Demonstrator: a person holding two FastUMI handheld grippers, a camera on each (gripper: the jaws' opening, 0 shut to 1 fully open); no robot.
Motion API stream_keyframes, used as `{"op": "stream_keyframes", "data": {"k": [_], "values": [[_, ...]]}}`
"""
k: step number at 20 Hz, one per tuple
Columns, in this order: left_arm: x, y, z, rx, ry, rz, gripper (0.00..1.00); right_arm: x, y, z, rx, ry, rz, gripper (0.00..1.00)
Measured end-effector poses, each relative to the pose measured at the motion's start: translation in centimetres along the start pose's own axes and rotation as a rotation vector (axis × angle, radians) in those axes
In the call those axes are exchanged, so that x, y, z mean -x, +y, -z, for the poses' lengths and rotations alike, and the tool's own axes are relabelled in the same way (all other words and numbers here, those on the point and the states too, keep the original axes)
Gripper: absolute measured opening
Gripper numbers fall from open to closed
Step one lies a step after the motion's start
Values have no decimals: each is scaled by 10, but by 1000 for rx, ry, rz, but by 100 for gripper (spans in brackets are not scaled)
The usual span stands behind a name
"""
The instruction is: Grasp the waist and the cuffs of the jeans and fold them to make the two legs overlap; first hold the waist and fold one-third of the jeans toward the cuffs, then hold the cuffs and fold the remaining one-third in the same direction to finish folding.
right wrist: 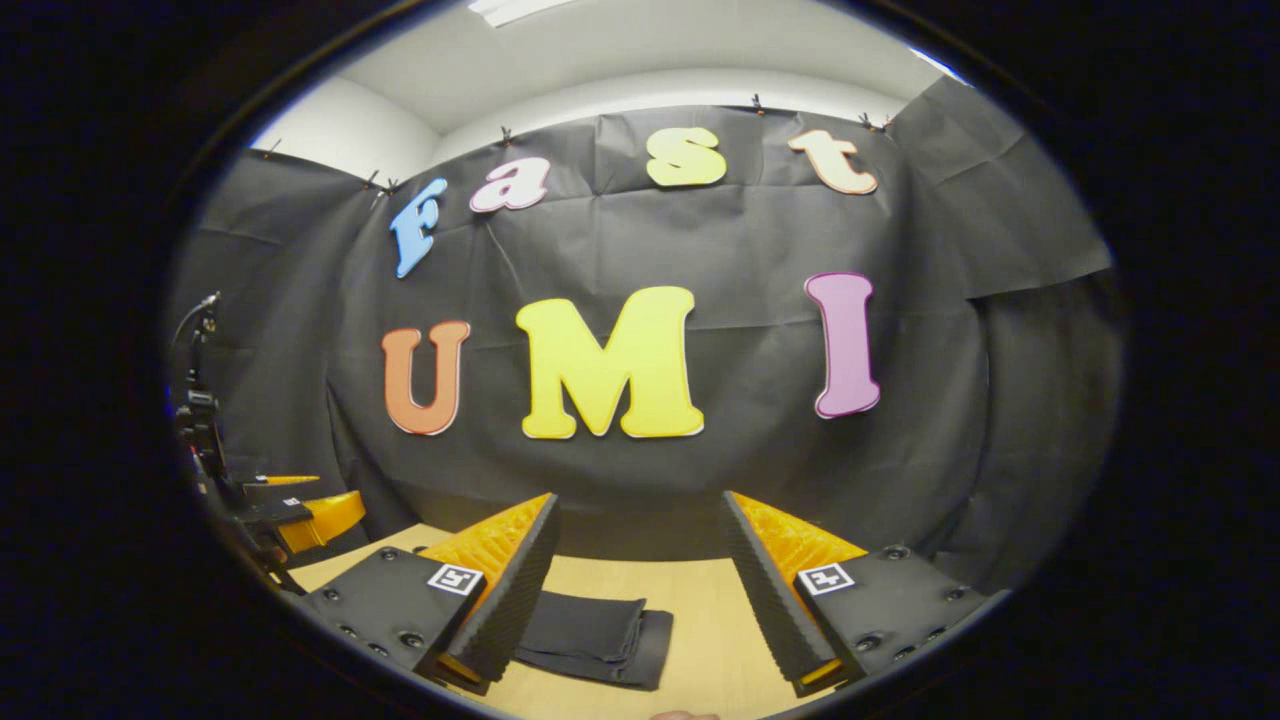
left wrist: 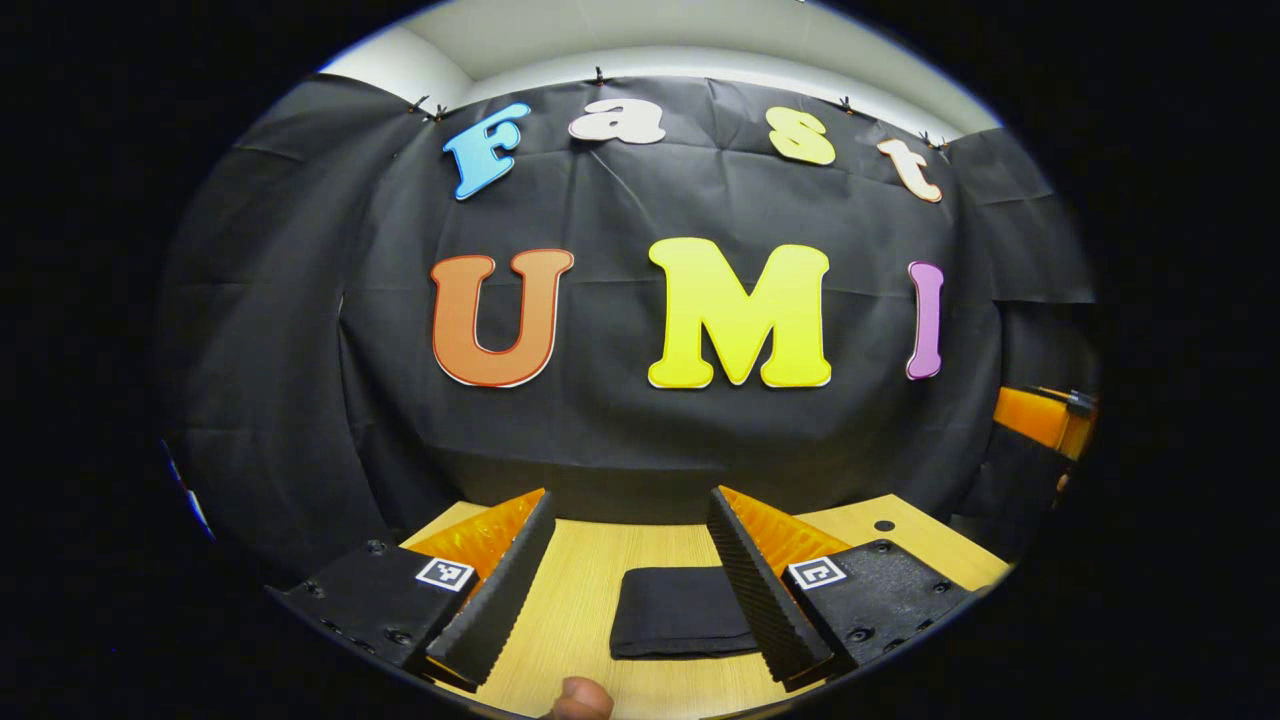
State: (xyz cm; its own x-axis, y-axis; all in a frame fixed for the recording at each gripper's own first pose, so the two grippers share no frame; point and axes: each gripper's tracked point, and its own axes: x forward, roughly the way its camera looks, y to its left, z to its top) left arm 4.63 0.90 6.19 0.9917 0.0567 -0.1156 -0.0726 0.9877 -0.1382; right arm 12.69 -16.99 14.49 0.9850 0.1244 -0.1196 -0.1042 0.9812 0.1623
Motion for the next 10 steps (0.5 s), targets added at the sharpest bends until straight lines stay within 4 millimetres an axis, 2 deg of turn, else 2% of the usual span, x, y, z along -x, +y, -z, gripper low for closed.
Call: {"op": "stream_keyframes", "data": {"k": [3,10], "values": [[10,-4,-1,2,-3,11,98,1,11,5,11,7,-12,98],[16,-4,2,4,7,20,98,3,12,8,8,8,-2,98]]}}
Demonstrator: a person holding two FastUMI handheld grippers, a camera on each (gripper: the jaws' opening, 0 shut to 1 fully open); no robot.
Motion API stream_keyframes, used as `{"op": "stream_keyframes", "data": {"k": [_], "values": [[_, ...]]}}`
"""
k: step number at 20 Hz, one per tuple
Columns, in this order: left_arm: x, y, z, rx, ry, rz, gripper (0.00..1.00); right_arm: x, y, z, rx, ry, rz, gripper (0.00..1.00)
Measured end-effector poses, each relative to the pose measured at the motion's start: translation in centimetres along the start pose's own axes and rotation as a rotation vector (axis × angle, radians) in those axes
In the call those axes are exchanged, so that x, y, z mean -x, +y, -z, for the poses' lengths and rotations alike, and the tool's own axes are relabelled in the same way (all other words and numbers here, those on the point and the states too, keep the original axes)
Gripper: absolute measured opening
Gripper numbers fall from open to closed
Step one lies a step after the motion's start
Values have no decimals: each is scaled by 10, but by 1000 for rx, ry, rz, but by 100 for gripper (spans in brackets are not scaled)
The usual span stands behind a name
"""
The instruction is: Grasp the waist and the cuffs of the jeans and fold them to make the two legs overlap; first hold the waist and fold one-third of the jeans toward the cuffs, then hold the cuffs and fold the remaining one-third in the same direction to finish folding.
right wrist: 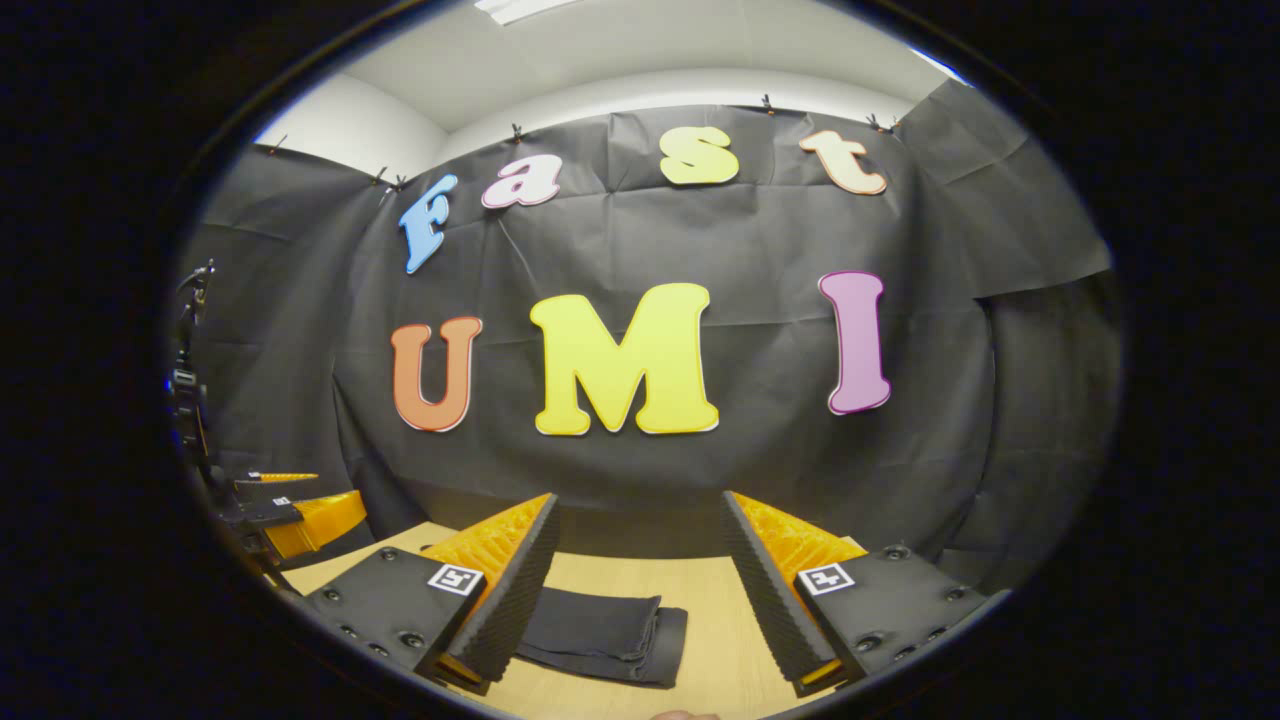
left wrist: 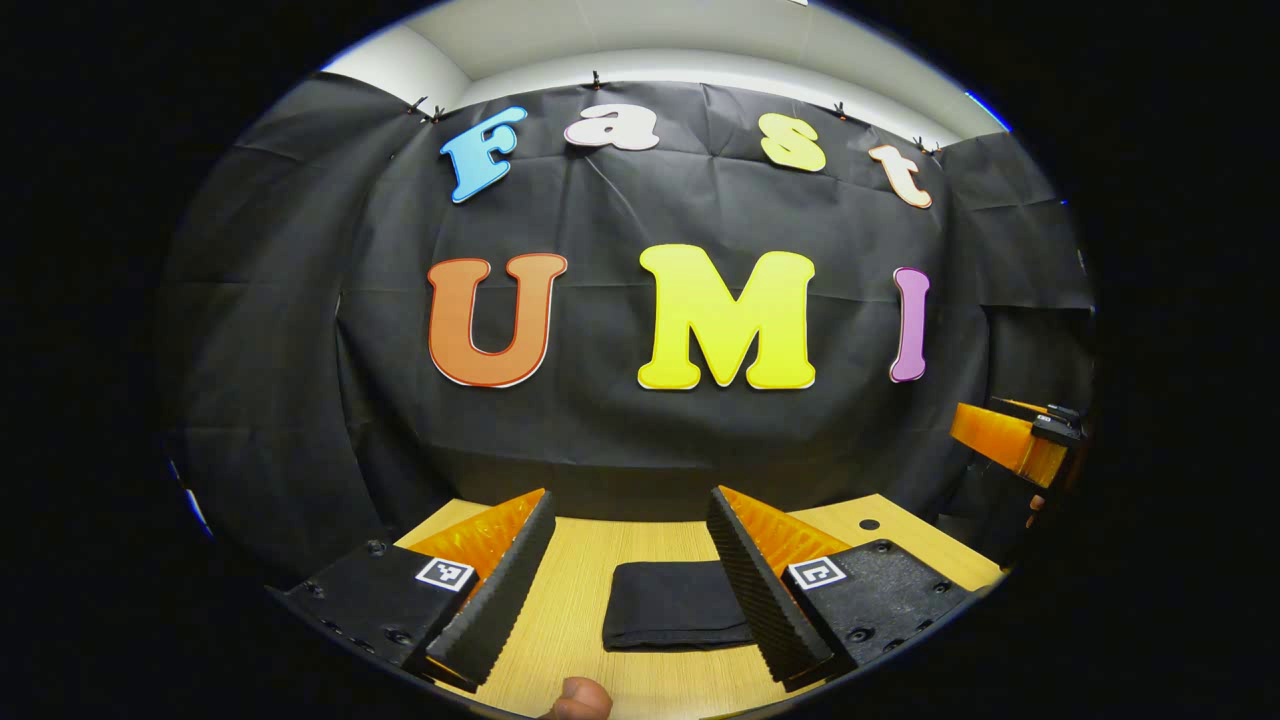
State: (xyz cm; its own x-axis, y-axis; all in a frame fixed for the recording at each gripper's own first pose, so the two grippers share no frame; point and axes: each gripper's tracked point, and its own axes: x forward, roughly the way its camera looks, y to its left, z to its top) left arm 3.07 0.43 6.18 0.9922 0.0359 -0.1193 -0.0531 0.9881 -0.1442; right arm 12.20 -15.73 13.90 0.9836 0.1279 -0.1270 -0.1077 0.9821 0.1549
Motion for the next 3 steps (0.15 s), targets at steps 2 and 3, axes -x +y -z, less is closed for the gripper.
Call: {"op": "stream_keyframes", "data": {"k": [2,3], "values": [[0,2,2,7,7,0,98,1,-1,0,2,1,1,98],[1,2,3,8,10,-2,98,2,0,0,2,0,0,98]]}}
